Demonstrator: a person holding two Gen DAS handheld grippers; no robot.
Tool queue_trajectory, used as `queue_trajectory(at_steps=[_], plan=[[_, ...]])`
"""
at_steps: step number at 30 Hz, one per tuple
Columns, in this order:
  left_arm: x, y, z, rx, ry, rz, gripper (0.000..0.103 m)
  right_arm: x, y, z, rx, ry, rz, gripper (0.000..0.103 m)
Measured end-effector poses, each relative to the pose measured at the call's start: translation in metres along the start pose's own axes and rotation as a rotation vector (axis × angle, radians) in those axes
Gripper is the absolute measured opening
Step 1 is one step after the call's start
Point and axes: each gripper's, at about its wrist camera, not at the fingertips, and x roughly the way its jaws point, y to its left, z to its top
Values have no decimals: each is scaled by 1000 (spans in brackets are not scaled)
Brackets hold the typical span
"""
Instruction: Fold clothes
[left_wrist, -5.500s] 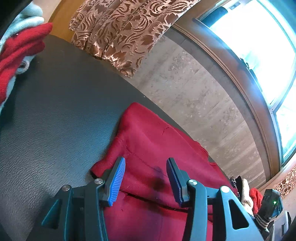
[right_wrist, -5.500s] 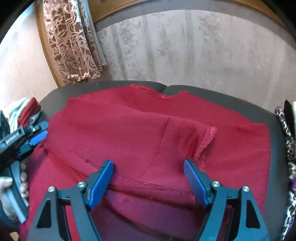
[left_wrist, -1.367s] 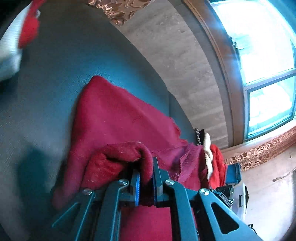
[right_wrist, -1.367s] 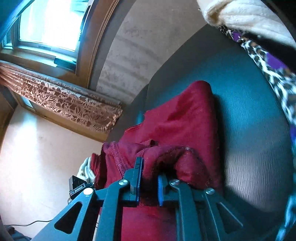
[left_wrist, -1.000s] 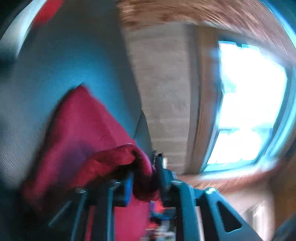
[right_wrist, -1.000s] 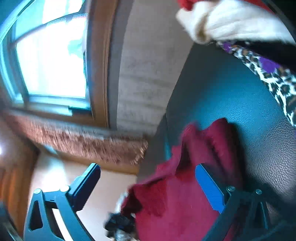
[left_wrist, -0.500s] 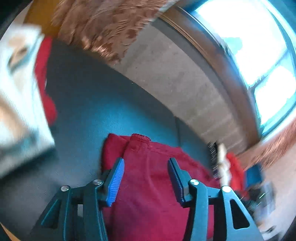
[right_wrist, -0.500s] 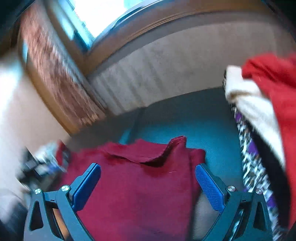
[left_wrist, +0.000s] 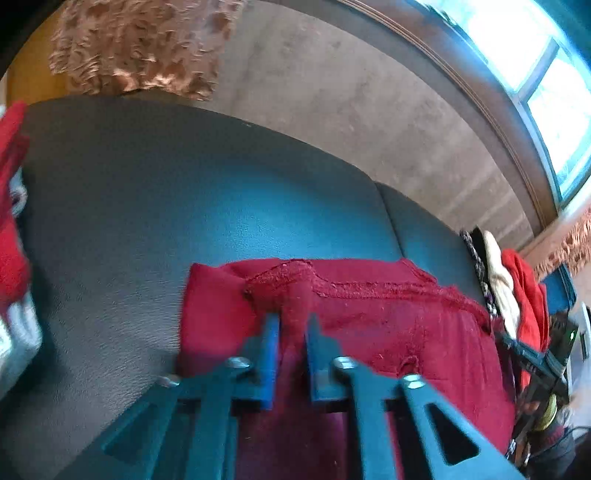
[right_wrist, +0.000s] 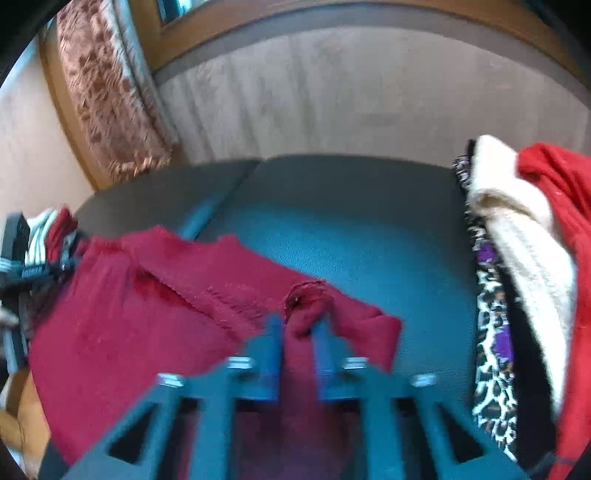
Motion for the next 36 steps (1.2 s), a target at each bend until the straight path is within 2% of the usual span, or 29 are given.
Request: queue_trajectory(at_steps=[2,10,11,12,13,17,20,21,22,23,25,26,28,30,34,36], plan=[[0,5,-2,-25,-13,4,8,-5,4,4,-18,-11,-13,11],[1,23,-10,-127,-67,21,7,11,-24,14,159,-51,-46,11],[1,25,-11,-140,-73,24,8,16,-28,12,189,-46,-43,12],[1,28,-12,-153,-80,26,8,28,-34,6,239,-24,-14,12],[1,30,-13,-166,-87,28,9,29,-40,2,284,-37,20,12],[-2,30,-18,-178,-101,53,10,28,-58,-12,422,-87,139,20],[-25,23,-21,-160,-142,76,11,21,-55,-14,384,-69,139,25],[-33,21,-22,-154,-156,84,11,14,-50,-13,355,-71,111,26],[-41,18,-23,-147,-169,91,12,9,-45,-11,329,-69,93,32],[-48,16,-24,-141,-183,99,13,12,-37,-8,309,-58,105,43],[-64,4,-25,-96,-230,121,15,19,-22,-2,270,-35,129,55],[-71,-5,-25,-60,-254,131,16,22,-14,0,251,-23,141,56],[-61,-27,-29,26,-231,102,17,28,1,6,212,0,164,56],[-52,-49,-34,113,-207,73,23,34,17,12,172,23,188,56],[-33,-92,-42,279,-157,16,23,47,48,24,94,69,235,55],[-11,-96,-47,285,-112,9,23,53,63,30,55,92,259,55]])
